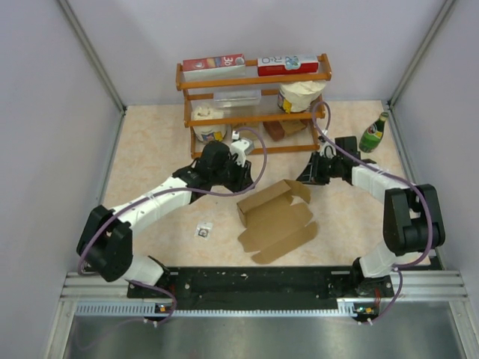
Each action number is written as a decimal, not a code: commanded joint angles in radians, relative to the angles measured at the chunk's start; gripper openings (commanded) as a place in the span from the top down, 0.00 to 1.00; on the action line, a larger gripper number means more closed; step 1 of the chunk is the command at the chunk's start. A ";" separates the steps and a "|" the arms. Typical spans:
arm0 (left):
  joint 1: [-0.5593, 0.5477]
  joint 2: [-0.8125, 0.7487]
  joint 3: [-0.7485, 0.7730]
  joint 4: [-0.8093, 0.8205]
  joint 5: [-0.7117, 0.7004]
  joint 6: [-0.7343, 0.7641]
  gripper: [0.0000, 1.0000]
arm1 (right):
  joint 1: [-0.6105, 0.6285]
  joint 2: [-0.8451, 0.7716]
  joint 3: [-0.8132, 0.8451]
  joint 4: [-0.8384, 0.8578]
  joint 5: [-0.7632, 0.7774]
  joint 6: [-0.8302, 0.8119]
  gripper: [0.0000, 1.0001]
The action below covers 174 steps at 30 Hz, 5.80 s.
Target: Fold the paper box
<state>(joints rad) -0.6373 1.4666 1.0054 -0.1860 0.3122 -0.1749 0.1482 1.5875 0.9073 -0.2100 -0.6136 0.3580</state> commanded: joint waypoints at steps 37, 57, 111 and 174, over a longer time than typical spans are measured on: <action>-0.082 -0.204 -0.148 -0.113 -0.177 0.025 0.64 | 0.007 -0.138 -0.068 -0.015 -0.014 -0.016 0.80; -0.116 -0.157 -0.160 -0.127 -0.209 0.020 0.61 | 0.007 -0.164 -0.054 -0.038 -0.012 -0.022 0.80; -0.136 -0.130 -0.140 -0.113 -0.226 0.000 0.63 | 0.021 -0.268 -0.054 -0.293 0.219 -0.155 0.59; -0.136 -0.112 -0.145 -0.107 -0.213 -0.015 0.63 | 0.079 -0.432 -0.005 -0.270 0.277 -0.013 0.63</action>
<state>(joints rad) -0.7696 1.3464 0.8494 -0.2653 0.1078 -0.1894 0.2455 1.1885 0.8394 -0.5713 -0.4572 0.2665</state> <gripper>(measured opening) 0.369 0.402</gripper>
